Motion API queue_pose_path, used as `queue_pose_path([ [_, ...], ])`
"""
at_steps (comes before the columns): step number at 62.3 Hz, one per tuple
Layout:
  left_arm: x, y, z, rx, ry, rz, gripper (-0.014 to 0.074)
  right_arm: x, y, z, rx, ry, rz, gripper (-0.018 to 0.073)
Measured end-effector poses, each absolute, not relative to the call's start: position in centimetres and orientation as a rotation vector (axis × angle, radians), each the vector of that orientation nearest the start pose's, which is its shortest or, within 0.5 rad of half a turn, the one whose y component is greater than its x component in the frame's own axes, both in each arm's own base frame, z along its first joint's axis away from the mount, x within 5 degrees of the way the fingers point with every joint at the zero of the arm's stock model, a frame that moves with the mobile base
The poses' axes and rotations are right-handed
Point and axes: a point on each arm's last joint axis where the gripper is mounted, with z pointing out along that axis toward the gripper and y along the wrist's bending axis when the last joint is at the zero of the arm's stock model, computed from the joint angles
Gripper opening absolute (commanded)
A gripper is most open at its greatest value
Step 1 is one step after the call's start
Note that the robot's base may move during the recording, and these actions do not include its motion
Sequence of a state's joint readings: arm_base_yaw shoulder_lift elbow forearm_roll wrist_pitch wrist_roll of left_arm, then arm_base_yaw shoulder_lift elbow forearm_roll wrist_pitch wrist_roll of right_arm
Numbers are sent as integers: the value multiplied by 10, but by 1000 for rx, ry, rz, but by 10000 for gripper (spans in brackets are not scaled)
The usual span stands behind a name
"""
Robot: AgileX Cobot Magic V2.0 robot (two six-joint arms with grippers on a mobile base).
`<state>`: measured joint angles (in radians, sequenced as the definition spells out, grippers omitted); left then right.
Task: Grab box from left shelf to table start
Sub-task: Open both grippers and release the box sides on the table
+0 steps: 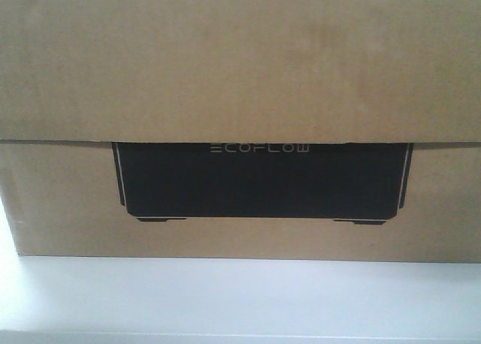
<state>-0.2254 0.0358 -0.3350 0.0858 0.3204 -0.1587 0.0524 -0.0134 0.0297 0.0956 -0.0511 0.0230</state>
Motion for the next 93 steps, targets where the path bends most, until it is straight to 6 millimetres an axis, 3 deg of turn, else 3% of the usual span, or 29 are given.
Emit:
queue_pose_path([
  [34, 35, -5, 290, 91, 1511, -223, -20, 56, 3, 208, 52, 1450, 136, 49],
  [43, 40, -7, 276, 104, 1525, -210, -20, 56, 2, 209, 52, 1449, 136, 49],
  [54, 49, -9, 241, 164, 1518, -107, -20, 56, 2, 209, 52, 1449, 136, 49],
  [69, 56, -6, 203, 106, 1534, -54, -20, 56, 2, 209, 52, 1447, 136, 49],
  [93, 56, -6, 204, 92, 1503, -64, -20, 56, 2, 209, 52, 1447, 136, 49],
])
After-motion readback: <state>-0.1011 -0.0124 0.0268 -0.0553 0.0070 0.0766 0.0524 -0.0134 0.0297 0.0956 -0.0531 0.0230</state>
